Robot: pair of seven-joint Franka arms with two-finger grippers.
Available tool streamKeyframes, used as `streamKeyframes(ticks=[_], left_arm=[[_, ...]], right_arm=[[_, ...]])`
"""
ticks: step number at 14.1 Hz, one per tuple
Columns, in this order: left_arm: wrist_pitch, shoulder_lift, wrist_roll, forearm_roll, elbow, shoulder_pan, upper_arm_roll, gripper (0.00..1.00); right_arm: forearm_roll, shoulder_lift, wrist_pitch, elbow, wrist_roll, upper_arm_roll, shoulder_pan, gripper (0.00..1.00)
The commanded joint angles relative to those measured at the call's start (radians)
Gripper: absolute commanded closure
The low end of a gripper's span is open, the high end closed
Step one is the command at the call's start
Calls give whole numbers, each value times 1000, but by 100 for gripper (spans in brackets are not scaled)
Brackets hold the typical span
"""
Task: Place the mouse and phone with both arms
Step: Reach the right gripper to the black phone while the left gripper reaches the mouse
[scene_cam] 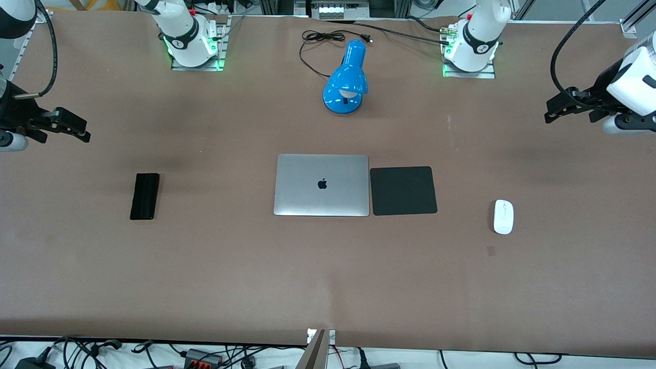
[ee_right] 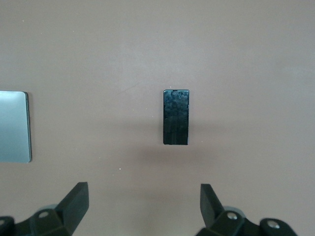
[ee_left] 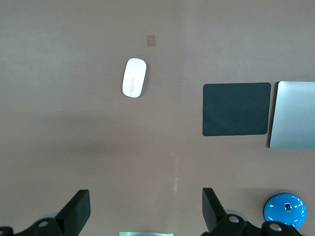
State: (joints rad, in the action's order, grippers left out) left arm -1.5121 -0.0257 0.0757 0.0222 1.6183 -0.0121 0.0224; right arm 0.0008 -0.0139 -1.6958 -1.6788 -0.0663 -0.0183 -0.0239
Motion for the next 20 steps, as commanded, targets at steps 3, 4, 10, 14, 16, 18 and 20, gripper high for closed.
streamKeyframes(ticks=[3,4,10,14,16,18,20], left_arm=[[13,26,10,5,-28,1,2,0],[10,50,10,7,-38,1,4,0],[-78,243,-7,4,-120,1,4,0],[-279,444,-62,4,-117,11,2,0],[-367,518,-86,2,-110,11,2,0],[-445,567,-125,2,-88,21,2,0],[-544,599,-143,-1,-39,21,-1,0]], right_arm=[[7,29,2,-30,3,8,-7,0],[5,28,1,-29,5,8,-7,0],[7,-4,-13,-25,6,8,-10,0],[-4,-121,-77,-27,11,3,-21,0],[-4,-210,-125,-30,11,3,-44,0],[-5,-305,-182,-30,10,3,-65,0],[-7,-377,-231,-32,8,3,-74,0]])
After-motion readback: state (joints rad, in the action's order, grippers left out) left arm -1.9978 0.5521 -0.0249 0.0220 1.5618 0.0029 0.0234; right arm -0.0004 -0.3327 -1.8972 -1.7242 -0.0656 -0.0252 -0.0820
